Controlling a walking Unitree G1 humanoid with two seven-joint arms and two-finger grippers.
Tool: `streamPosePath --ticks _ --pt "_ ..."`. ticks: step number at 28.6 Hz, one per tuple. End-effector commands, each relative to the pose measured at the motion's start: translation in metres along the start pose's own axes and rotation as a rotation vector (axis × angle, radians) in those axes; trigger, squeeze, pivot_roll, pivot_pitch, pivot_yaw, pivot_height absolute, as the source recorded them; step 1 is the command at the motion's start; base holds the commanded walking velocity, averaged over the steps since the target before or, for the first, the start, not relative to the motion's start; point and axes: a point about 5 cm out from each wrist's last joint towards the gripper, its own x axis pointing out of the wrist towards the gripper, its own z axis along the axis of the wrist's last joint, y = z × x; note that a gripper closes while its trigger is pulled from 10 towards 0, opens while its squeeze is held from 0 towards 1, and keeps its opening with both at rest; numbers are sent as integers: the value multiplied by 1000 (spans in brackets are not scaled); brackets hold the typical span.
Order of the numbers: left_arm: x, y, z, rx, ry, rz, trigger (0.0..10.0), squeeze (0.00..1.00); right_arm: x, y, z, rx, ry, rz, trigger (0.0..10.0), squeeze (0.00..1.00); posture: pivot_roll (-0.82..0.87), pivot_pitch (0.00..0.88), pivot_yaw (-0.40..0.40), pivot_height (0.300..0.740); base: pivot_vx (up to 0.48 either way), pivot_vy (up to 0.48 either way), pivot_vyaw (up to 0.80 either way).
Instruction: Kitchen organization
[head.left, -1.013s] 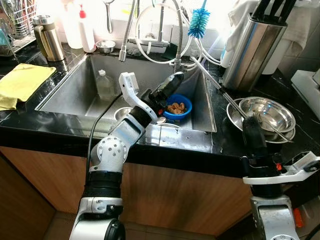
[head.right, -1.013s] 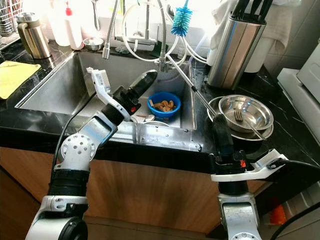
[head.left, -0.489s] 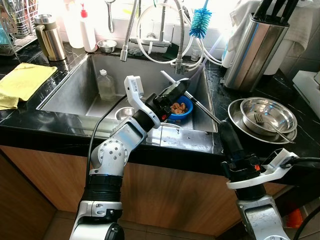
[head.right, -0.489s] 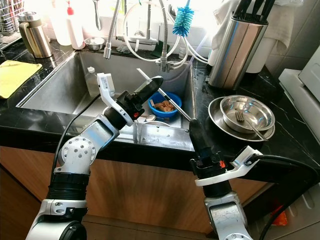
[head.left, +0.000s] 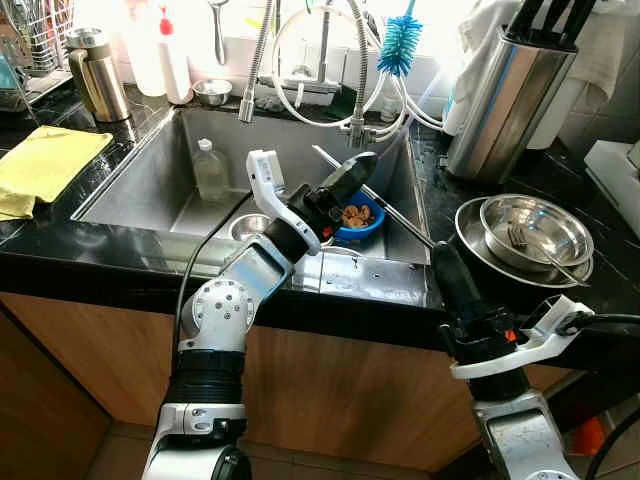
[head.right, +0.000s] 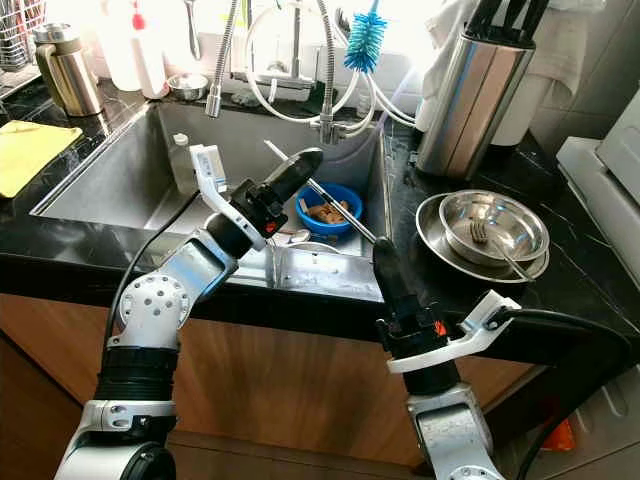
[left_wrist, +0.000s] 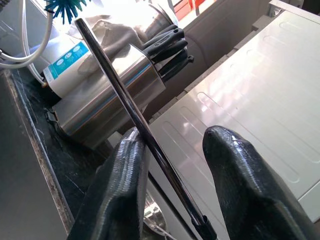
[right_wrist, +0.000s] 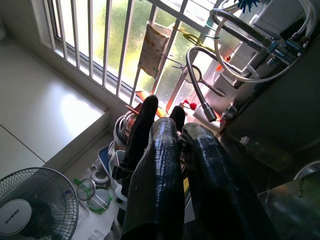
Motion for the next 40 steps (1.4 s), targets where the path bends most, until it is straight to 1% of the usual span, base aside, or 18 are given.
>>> streamPosePath --ticks 1,10,26,27,31,32,33,40 --pt "4 -11 1 -11 1 -49 0 0 0 1 2 -23 -2 -7 10000 0 98 28 -89 740 0 0 0" --pt "5 -13 1 -27 -2 -59 0 0 1 2 3 -40 -8 -3 10000 0 98 35 -90 740 0 0 0" --pt "4 -10 4 -38 -18 -43 0 0 1 1 4 -83 -11 -4 10000 0 98 33 -89 740 0 0 0" --pt "4 -10 4 -44 -22 -41 0 0 1 0 4 -90 -13 -11 10000 1000 96 33 -88 740 0 0 0" --pt "4 -7 10 -81 -60 -17 0 0 0 -1 4 -98 -15 -24 10000 1000 96 35 -88 740 0 0 0" --pt "5 -7 12 -86 -73 -12 0 0 0 -2 4 -101 -19 -36 10000 835 96 36 -88 740 0 0 0" --pt "5 -6 14 -89 -84 -7 0 0 0 -3 4 -100 -22 -43 10000 0 96 35 -88 740 0 0 0" --pt "10 -4 30 -96 -182 53 0 0 0 -5 3 -109 -16 -54 10000 0 93 41 -87 740 0 0 0"
